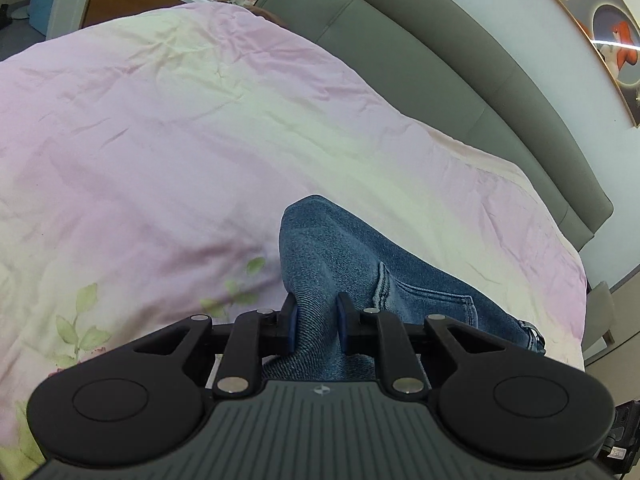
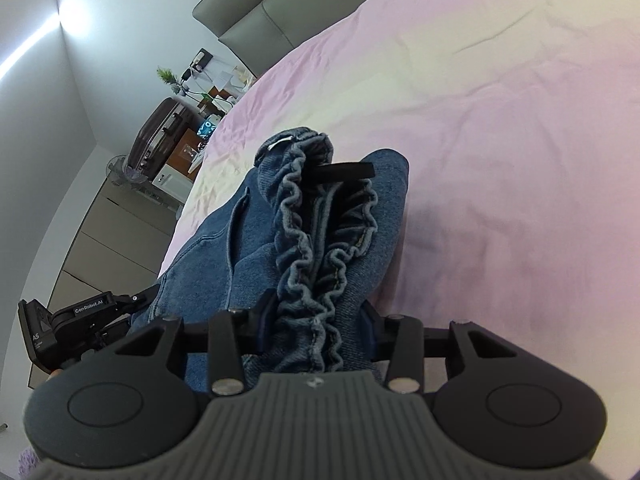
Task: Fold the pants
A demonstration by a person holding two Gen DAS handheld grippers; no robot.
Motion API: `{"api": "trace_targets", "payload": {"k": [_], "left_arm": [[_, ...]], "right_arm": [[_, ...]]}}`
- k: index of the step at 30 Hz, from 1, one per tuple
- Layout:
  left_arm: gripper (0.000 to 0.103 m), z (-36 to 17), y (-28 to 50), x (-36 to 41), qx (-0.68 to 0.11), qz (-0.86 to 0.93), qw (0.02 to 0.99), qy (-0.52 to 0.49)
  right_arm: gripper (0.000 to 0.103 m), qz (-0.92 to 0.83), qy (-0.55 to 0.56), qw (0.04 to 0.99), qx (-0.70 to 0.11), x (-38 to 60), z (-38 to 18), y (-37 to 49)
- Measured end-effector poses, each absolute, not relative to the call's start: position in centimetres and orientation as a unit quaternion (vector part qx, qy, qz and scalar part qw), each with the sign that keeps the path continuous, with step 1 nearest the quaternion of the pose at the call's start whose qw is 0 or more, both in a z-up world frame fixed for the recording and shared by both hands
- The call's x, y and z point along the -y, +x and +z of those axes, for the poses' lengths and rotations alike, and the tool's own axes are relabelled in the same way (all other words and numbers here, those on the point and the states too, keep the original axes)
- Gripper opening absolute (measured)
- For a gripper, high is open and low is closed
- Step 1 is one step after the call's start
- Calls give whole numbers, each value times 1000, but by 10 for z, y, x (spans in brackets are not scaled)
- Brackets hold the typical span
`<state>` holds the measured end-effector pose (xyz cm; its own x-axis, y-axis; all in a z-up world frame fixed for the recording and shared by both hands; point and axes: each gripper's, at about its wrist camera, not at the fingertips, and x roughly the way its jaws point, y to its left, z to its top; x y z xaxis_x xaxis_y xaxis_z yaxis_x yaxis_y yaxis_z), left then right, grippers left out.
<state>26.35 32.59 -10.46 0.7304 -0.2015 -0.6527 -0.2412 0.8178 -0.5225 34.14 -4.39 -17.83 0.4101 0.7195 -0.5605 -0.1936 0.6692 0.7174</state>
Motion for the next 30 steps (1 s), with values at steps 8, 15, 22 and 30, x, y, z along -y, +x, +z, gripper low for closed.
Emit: {"api": "trace_targets", "payload": {"k": [8,15,22,30], "left_arm": [[23,-162,262,-328,-420,5,875,-241],[38,-161,260,-320,-424,32,877,-225],[44,-115,231,-318,-417,57,889,-183],[44,-99,179,-309,-424,36,895,-136]], "right_arm": [[40,273,275,774,-501,32,-228,347],[52,258,271,762,-529,27,-246,361],[62,265,173,822,-474,31,-185,347],[26,312,85,866,-382,-2,-127,347]]}}
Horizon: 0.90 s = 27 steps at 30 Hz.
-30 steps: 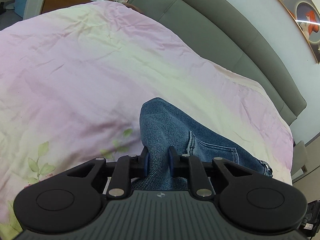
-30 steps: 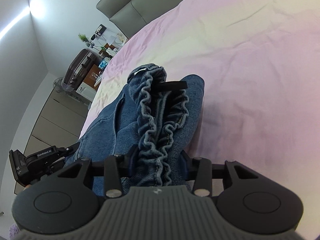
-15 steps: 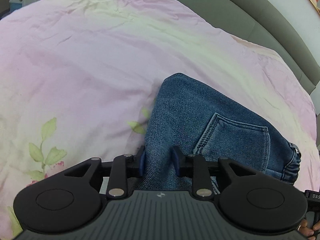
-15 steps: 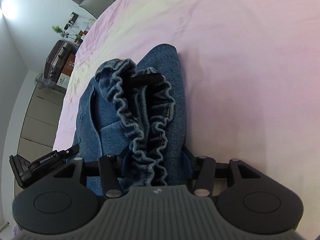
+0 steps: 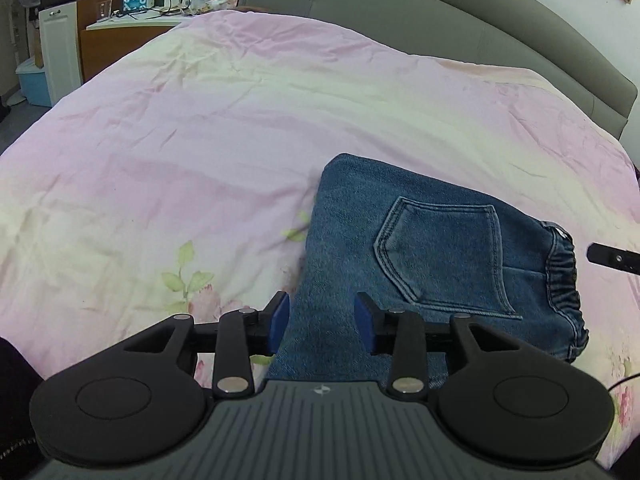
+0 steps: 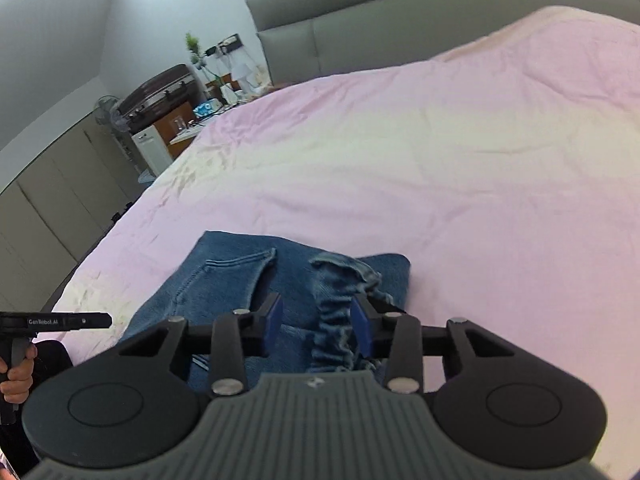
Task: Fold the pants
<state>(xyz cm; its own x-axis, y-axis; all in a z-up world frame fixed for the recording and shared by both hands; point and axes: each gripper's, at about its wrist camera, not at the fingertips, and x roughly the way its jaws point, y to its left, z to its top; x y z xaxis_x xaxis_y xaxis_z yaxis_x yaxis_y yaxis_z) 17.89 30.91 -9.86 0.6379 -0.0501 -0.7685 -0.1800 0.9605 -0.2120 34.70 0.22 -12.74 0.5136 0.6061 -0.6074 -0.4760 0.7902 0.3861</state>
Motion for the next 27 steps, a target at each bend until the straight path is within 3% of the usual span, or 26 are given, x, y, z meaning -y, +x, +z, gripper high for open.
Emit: {"api": "trace_targets", "payload": {"k": [4,6,8,13,20,22,24,27], "left_arm": [[42,-110,172,-300,-430,35,893,-128],[34,-121,176,-299,-447,33,885,-124],[32,-131,178,-299,-456,39,882,-113],[30,-149,185,-299,-482,31,870,-96],[32,-150,184,-305,-490,46,864,-104],[32,-144,176,-302,-482,53,869,-104],[32,-139,166,-301,-471,55,874,-110],[32,-134,156,-296,-464,62,878,-96]], "right_arm": [[23,287,48,871,-396,-21,-143,364],[14,266,36,873,-408,-25,-157,378],[6,250,30,873,-418,-28,-169,392],[5,240,29,864,-441,-30,-200,420],[7,242,28,863,-443,-36,-192,424],[15,259,21,871,-417,-28,-172,401],[29,283,6,877,-389,-21,-156,368],[28,315,-27,873,-371,-22,-148,324]]}}
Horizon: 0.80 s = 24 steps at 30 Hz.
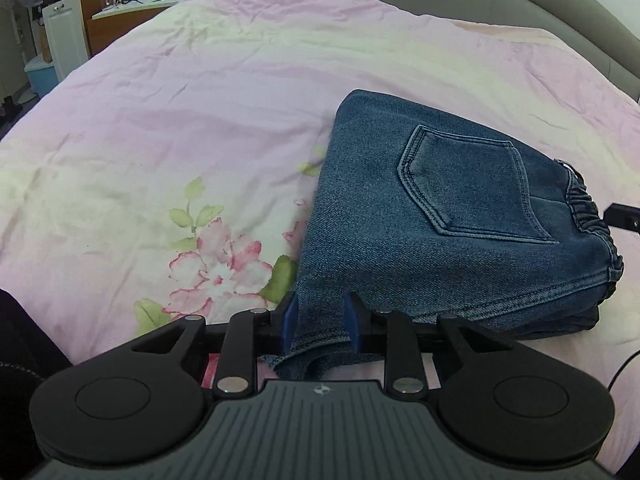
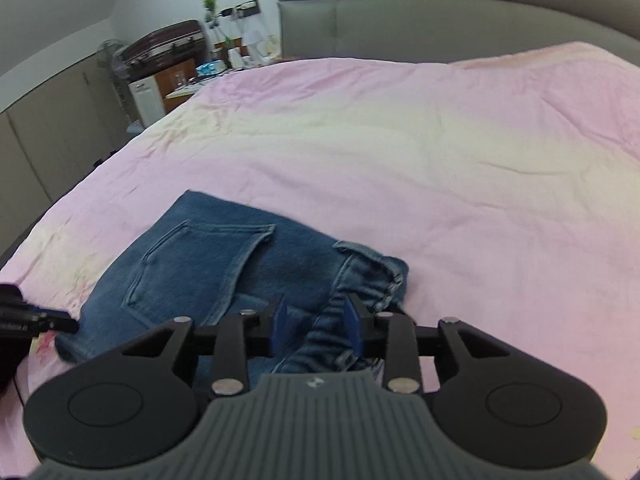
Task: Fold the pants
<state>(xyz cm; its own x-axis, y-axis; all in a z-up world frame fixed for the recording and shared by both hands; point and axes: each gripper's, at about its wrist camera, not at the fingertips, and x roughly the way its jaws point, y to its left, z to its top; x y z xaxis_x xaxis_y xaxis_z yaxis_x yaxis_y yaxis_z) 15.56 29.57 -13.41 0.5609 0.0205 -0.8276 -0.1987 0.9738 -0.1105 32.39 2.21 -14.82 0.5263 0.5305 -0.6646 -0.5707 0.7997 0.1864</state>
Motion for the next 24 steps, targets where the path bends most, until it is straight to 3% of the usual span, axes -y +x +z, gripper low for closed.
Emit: {"api": "trace_targets", "payload": {"k": [5,12,19,24], "left_arm": [[32,-147,156,-296,-481,68,869,-96],[38,-159,163,-299,-496,80,859,-99],[39,-100,143,-270,-442,92,891,-56],[40,-33,122,-246,-394,98,914,-9]], "right_arm": [[28,310,-98,874,-361,-31,-172,278],[31,291,-82,860,-410,-29,-204,293],[37,291,-57,868,-399,-19,-149,291],[53,299,-50,884,-355,1,-97,255]]}}
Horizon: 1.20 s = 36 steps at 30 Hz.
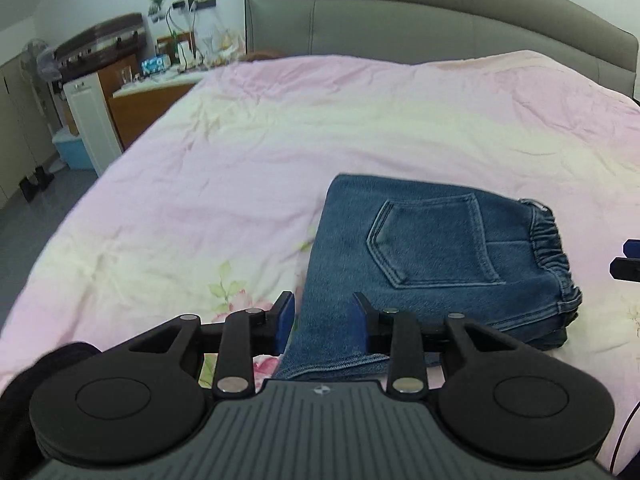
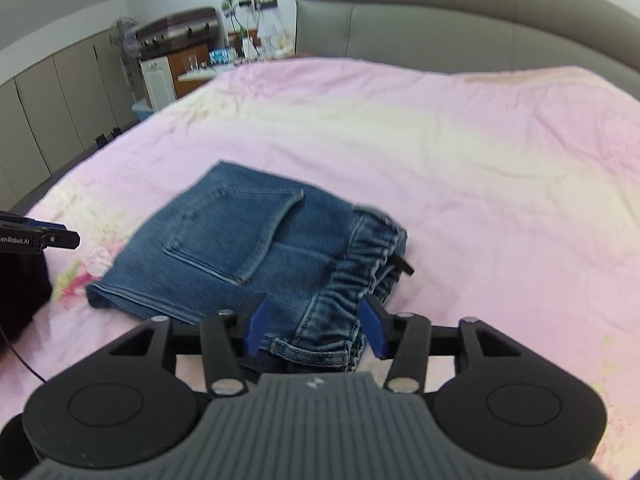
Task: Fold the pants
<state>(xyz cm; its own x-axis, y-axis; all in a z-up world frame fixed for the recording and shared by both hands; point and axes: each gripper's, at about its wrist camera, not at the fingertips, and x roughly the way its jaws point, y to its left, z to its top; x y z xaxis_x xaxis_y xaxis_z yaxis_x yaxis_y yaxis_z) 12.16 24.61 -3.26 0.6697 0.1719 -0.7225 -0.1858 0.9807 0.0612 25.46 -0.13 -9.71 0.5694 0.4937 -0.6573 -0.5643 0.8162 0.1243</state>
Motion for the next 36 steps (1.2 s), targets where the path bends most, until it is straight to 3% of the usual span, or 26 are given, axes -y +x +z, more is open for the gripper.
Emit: {"api": "trace_targets", "payload": {"k": [7,15,23,36], "left_arm": [[57,58,79,-222,-350,107,926,88],[79,49,39,-171,-324,91,940,61],[82,3,12,-127,-292,114,950,4],[82,-65,24,-99,-346,142,927,-3]], "right_arm": [[67,309,-40,899,-307,29,-37,198],[77,299,-13,912,-279,50,-17,129],[88,275,-22,934,-228,60,-25,74],[88,242,-32,940,-239,57,-80,79]]}}
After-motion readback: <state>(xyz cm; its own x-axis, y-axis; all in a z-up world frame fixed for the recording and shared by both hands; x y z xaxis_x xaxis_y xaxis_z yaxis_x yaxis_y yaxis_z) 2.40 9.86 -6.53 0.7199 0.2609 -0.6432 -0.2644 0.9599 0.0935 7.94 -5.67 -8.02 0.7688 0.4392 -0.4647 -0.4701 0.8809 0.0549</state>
